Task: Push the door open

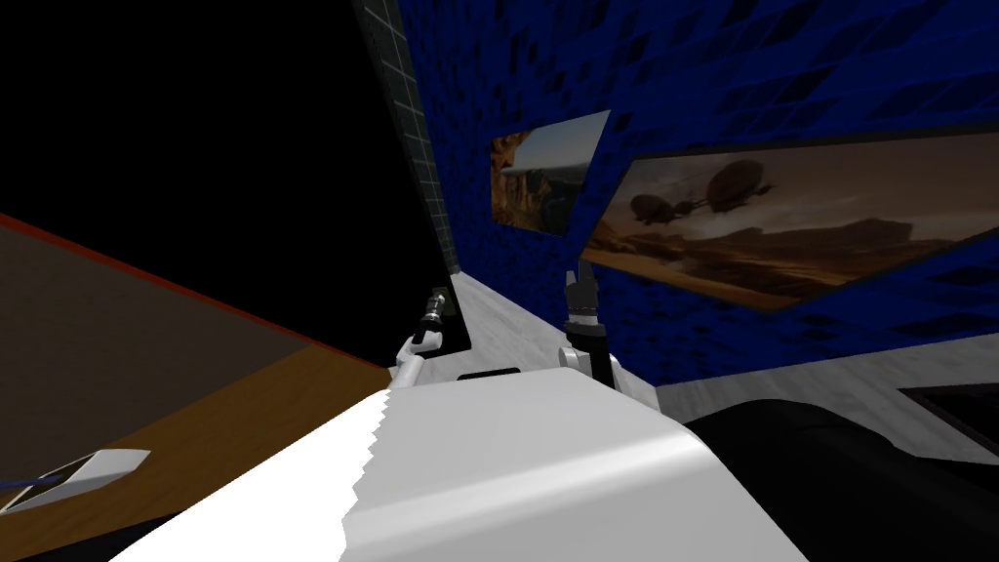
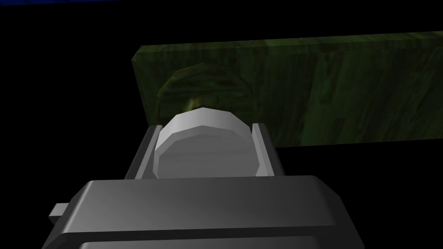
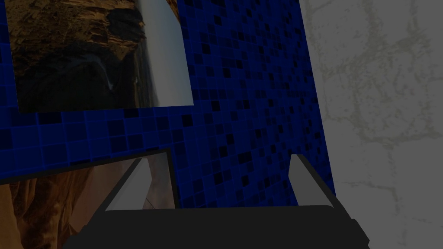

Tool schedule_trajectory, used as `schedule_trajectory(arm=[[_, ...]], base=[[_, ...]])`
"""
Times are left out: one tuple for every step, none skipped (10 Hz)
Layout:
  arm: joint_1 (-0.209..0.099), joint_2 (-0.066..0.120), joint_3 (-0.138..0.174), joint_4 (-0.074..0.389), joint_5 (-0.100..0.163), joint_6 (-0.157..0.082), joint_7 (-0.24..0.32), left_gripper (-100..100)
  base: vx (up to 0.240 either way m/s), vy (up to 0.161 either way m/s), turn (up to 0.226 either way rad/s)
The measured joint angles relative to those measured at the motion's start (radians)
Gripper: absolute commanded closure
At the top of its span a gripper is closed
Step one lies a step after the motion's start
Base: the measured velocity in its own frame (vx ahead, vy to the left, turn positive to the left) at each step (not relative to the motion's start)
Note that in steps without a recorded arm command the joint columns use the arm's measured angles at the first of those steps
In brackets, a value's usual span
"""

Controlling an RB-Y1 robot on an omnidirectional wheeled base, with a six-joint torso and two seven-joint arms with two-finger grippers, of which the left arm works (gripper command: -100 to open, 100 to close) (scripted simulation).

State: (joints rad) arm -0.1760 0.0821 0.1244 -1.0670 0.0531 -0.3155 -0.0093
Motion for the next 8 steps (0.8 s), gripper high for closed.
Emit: schedule_trajectory(arm=[[0.009, -0.003, 0.014, -0.012, 0.001, 0.005, -0.003, 100], [0.002, -0.005, 0.030, -0.004, 0.003, 0.003, -0.008, 100], [0.002, -0.007, 0.045, -0.008, 0.004, 0.003, -0.012, 100], [-0.003, -0.006, 0.057, 0.000, 0.006, -0.001, -0.014, 100], [-0.003, -0.004, 0.068, 0.006, 0.008, -0.003, -0.014, 100], [-0.008, -0.006, 0.081, 0.012, 0.010, -0.005, -0.016, 100], [-0.011, -0.009, 0.093, 0.016, 0.010, -0.009, -0.021, 100], [-0.012, -0.008, 0.097, 0.015, 0.011, -0.011, -0.021, 100]], base=[[0.187, -0.120, 0.097], [0.162, -0.116, 0.069], [0.170, -0.108, 0.073], [0.209, -0.112, 0.077], [0.180, -0.099, 0.076], [0.163, -0.086, 0.067], [0.076, -0.034, 0.036], [0.146, -0.032, 0.047]])
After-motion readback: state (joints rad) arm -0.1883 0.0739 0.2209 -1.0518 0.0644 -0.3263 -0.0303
